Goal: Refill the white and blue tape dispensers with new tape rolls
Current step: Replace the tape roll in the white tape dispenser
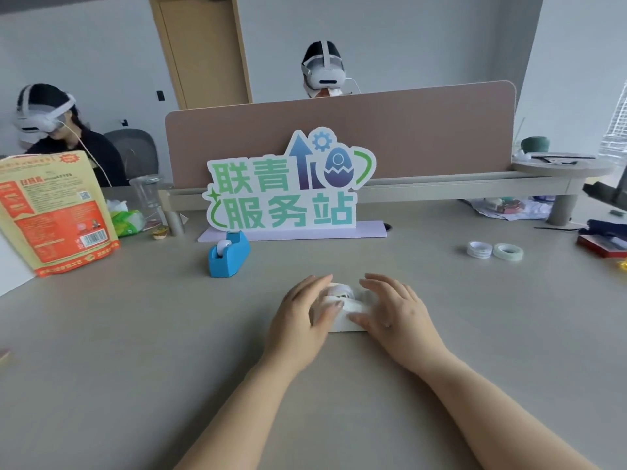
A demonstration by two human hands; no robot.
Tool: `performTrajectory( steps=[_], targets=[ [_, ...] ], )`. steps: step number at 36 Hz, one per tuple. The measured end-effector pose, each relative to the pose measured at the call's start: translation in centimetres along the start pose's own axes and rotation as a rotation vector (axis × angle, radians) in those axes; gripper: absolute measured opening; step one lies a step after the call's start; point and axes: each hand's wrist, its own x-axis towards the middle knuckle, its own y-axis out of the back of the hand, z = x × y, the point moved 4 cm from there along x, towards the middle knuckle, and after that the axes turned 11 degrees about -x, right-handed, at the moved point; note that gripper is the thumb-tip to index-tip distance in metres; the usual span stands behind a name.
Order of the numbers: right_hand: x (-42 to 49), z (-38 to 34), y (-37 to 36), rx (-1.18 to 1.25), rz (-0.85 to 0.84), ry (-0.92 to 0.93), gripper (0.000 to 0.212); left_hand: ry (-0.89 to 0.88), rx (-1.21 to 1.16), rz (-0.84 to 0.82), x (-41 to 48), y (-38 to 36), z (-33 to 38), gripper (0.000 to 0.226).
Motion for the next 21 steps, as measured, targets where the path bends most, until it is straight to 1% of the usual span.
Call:
performTrajectory(
  steps=[4,8,11,16,18,21],
  targets=[
    [0.1,0.5,0.1,0.057,0.028,-0.018,0.039,0.056,-0.073,0.034,0.7,-0.2,0.1,0.032],
    [0.2,0.3,0.1,0.062,0.023,-0.003,0.029,0.02,-0.062,0.018,1.2,-0.7,0.5,0.029],
    [0.2,0.1,0.1,0.074,0.03,0.007,0.035,0.018,-0.075,0.014,1.5,-0.6,0.8,0.022],
    [0.4,0.3,-0.5,0.091,-0.009,-0.037,0.057,0.048,-0.111,0.034,1.9,-0.1,0.8,0.018],
    [0.3,0.5,-0.7,0.11,-0.027,-0.048,0.059,0.073,-0.136,0.023,2.1,0.1,0.7,0.018],
    [0.4,0.7,-0.9,0.106,-0.03,-0.042,0.056,0.078,-0.15,-0.005,2.4,0.4,0.7,0.018]
  ],
)
